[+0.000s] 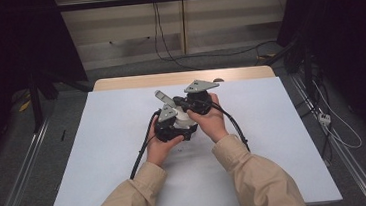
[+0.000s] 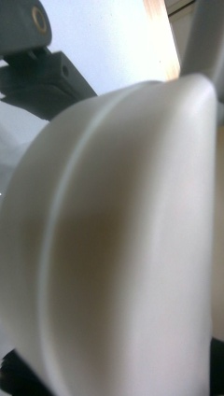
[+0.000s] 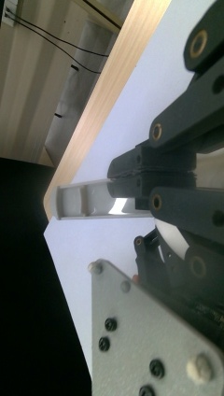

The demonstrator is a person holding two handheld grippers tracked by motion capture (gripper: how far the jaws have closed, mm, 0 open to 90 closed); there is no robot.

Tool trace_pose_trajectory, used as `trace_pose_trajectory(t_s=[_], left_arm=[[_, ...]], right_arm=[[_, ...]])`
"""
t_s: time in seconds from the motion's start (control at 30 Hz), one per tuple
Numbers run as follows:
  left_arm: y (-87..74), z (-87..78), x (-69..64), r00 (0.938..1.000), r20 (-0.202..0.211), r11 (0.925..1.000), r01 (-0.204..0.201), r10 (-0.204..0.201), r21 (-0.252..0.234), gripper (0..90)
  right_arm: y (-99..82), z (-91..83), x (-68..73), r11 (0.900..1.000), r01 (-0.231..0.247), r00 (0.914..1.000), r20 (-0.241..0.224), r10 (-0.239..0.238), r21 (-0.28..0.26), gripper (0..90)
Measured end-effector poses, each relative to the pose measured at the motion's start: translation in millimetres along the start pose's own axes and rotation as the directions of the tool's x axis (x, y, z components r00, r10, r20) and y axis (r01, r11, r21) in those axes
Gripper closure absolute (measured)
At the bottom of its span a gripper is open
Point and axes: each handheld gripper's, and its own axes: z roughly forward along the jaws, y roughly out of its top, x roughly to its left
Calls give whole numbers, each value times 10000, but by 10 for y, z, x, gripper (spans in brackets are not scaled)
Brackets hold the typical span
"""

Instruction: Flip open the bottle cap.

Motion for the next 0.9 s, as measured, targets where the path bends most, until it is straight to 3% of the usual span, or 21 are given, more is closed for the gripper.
trace_pose_trajectory(t_s=[0.37,0.57,0.67,0.73,0.9], left_arm=[[29,-82,20,9999,61,9999,105,-105,8,52],[33,-163,59,9995,114,9995,282,-284,133,45],[39,-205,66,9999,62,9997,136,-137,196,39],[15,-244,58,9999,-106,9999,94,-95,-64,54],[-5,-326,81,9997,-142,9998,177,-178,-93,60]], right_arm=[[-20,-93,-39,10000,-34,9999,159,34,25,873],[-22,-121,-36,10000,-67,9999,142,68,-37,811],[-15,-132,-32,9998,-154,9998,78,155,-84,774],[-5,-146,-23,9999,-109,9999,85,110,-85,754],[-1,-190,0,10000,-48,9999,93,48,-2,685]])
